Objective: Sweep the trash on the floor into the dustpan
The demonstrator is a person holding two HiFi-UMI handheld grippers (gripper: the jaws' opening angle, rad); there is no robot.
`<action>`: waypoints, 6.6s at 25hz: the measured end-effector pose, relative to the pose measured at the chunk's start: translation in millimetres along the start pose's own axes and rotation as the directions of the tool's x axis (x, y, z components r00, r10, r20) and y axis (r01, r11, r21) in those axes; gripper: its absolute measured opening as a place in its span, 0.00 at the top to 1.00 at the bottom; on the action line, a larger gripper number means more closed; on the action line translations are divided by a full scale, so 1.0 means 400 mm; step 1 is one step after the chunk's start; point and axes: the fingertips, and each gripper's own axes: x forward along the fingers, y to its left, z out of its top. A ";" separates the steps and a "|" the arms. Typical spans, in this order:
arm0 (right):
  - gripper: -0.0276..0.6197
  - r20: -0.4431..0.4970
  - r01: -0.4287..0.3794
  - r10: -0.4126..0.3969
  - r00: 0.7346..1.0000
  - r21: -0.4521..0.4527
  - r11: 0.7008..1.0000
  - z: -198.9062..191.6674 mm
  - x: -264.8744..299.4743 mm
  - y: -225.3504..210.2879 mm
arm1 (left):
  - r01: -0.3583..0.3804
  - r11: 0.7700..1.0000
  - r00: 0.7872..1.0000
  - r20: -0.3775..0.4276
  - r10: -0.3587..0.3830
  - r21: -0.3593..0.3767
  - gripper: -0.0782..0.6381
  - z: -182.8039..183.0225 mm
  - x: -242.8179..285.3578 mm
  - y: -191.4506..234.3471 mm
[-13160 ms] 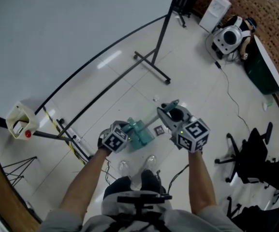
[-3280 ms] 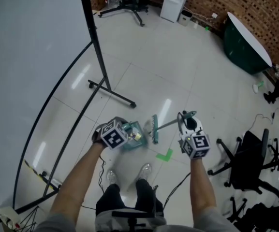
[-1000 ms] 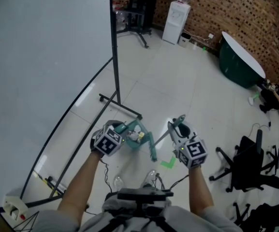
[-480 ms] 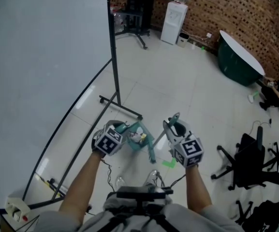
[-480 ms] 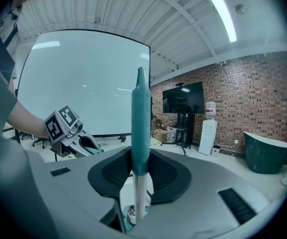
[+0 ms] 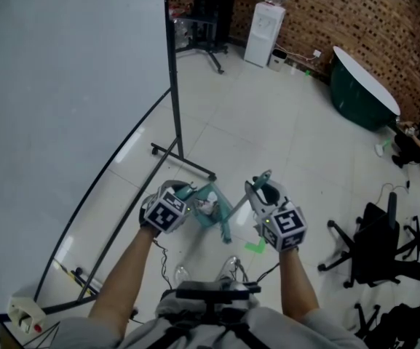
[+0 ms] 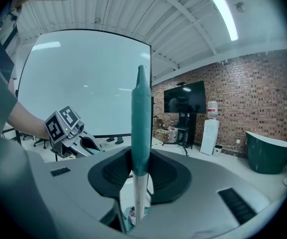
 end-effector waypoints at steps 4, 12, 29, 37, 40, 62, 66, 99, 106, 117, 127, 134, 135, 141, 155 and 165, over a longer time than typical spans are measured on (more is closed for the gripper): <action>0.81 0.002 0.000 0.000 1.000 -0.020 1.000 -0.002 0.008 -0.004 | 0.003 1.000 1.000 -0.009 -0.003 0.006 0.74 -0.007 0.006 -0.001; 0.81 0.005 -0.009 0.009 1.000 -0.029 1.000 0.000 0.019 0.017 | 0.014 1.000 1.000 -0.025 -0.014 0.000 0.74 -0.062 0.026 0.007; 0.81 -0.005 -0.005 0.005 1.000 -0.012 1.000 -0.110 0.100 0.070 | 0.168 0.983 0.979 -0.127 -0.158 0.076 0.74 -0.315 0.179 -0.026; 0.81 -0.020 -0.032 0.032 0.999 -0.022 0.999 -0.143 0.119 0.108 | 0.176 0.982 0.978 -0.123 -0.167 0.071 0.74 -0.366 0.193 -0.040; 0.81 -0.026 -0.054 0.054 0.998 -0.033 0.998 -0.153 0.138 0.135 | 0.174 0.982 0.979 -0.122 -0.165 0.069 0.74 -0.386 0.197 -0.036; 0.81 -0.019 -0.361 0.361 0.932 -0.098 0.927 -0.113 0.263 0.342 | -0.139 0.970 0.990 -0.048 0.132 -0.202 0.48 -0.465 0.064 0.026; 0.81 -0.059 -0.402 0.398 0.915 -0.079 0.912 -0.110 0.276 0.380 | -0.276 0.899 0.961 -0.064 0.271 -0.341 0.48 -0.529 0.013 0.018; 0.79 -0.134 -0.721 0.714 0.687 -0.003 0.693 -0.091 0.309 0.459 | -0.453 0.682 0.850 -0.049 0.524 -0.574 0.50 -0.424 0.241 0.012; 0.79 -0.161 -0.766 0.752 0.639 -0.040 0.642 -0.095 0.307 0.442 | -0.449 0.691 0.854 -0.044 0.518 -0.566 0.50 -0.412 0.244 0.012; 0.80 -0.159 -0.828 0.813 0.560 -0.059 0.558 -0.099 0.308 0.418 | -0.490 0.657 0.829 -0.074 0.554 -0.573 0.48 -0.409 0.254 0.018; 0.81 -0.147 -0.845 0.833 0.533 -0.034 0.534 -0.094 0.338 0.436 | -0.546 0.576 0.786 -0.133 0.604 -0.609 0.48 -0.430 0.249 0.038; 0.80 -0.151 -0.875 0.862 0.483 -0.041 0.483 -0.096 0.329 0.481 | -0.554 0.553 0.780 -0.154 0.607 -0.622 0.49 -0.433 0.248 0.042; 0.80 -0.153 -0.878 0.865 0.478 -0.042 0.477 -0.097 0.328 0.489 | -0.556 0.544 0.776 -0.159 0.610 -0.628 0.51 -0.437 0.246 0.044; 0.80 -0.178 -0.896 0.879 0.442 -0.057 0.440 -0.102 0.315 0.508 | -0.545 0.530 0.777 -0.156 0.609 -0.650 0.56 -0.449 0.233 0.048; 0.79 -0.192 -0.913 0.894 0.406 -0.048 0.404 -0.111 0.293 0.511 | -0.514 0.566 0.801 -0.124 0.586 -0.645 0.63 -0.451 0.231 0.037; 0.57 -0.179 -0.874 0.857 0.483 -0.040 0.484 -0.109 0.273 0.459 | -0.448 0.605 0.857 -0.124 0.499 -0.659 0.57 -0.491 0.224 -0.027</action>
